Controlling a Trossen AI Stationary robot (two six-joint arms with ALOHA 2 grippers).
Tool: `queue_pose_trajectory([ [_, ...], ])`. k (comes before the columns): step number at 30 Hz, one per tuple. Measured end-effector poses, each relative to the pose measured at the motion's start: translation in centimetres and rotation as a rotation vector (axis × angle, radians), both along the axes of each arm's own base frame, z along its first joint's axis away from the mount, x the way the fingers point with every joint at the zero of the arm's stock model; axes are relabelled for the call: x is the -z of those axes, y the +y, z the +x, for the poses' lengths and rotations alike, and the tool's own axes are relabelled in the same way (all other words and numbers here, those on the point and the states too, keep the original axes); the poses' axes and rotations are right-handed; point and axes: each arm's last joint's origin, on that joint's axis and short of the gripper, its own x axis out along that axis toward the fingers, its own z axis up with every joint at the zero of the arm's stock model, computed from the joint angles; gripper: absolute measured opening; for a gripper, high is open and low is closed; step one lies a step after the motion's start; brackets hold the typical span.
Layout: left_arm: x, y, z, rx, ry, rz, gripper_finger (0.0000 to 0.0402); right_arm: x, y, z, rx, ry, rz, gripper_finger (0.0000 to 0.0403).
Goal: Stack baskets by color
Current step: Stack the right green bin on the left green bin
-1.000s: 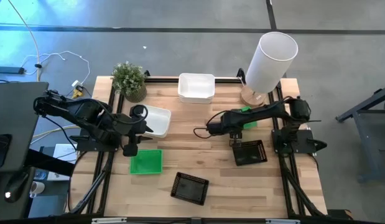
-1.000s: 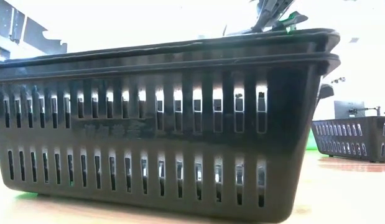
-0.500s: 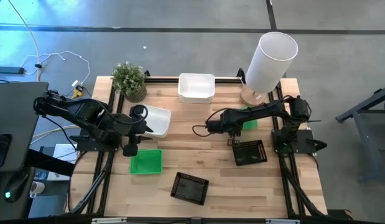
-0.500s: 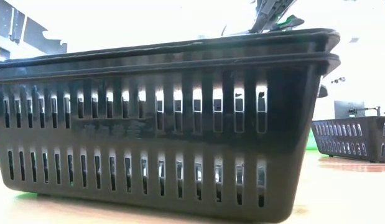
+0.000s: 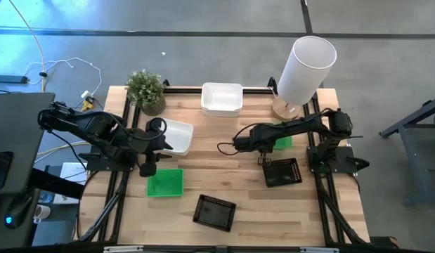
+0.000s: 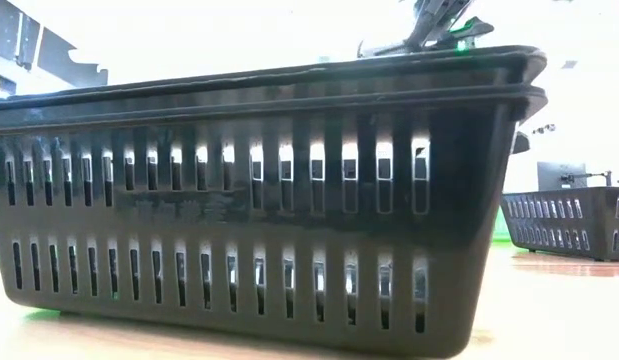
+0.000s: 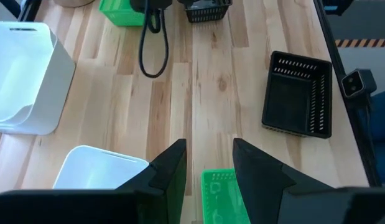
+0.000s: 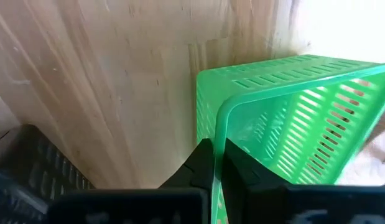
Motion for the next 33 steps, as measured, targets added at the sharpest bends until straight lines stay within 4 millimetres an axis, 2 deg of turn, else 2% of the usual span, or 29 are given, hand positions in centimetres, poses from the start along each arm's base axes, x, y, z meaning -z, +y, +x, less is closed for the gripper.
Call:
queue_pose_trajectory([
  [8, 0.3, 0.1, -0.4, -0.071, 0.040, -0.046, 0.0117, -1.6, 2.0, -0.5, -0.010, -0.075, -0.038, 0.0001],
  [18, 0.4, 0.3, -0.5, -0.141, 0.035, 0.001, 0.0117, -4.6, 4.6, -1.5, -0.020, -0.229, -0.094, 0.0000],
  [28, 0.4, 0.5, -0.3, -0.238, 0.012, -0.013, 0.0117, -9.1, 7.4, 0.4, -0.158, -0.446, -0.133, 0.0000],
  [33, 0.5, 0.4, -0.1, -0.240, 0.017, -0.013, 0.0117, -10.6, 8.0, 1.5, -0.240, -0.553, -0.138, 0.0000],
])
